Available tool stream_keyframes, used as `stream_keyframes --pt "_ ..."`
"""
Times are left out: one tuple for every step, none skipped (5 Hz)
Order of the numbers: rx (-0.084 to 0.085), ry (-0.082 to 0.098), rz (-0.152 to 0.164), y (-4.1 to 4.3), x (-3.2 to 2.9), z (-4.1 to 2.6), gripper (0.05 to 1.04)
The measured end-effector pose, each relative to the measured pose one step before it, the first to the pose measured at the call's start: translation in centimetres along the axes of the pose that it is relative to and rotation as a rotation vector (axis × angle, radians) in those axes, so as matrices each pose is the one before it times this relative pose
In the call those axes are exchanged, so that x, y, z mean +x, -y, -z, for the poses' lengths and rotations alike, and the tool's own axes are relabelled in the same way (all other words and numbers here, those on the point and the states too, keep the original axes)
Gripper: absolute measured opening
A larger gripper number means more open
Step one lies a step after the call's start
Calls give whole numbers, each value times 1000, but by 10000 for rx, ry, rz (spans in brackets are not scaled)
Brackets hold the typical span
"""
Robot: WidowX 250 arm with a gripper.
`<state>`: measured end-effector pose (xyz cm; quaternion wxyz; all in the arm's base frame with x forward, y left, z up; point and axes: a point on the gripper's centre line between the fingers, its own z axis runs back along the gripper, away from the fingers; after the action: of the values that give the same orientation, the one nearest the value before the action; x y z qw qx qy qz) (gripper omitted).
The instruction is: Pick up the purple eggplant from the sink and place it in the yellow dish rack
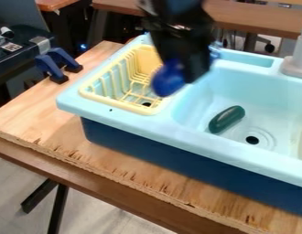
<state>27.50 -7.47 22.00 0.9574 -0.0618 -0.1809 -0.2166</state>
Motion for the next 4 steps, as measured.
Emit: stream_keyframes --pt "223 183 -584 -2599 -2232 -841 633" --pt "-73 793 -470 -3775 -475 -182 633" --pt "227 257 -750 -3093 557 2088 633" --pt "145 112 -651 -1481 1797 1659 633"
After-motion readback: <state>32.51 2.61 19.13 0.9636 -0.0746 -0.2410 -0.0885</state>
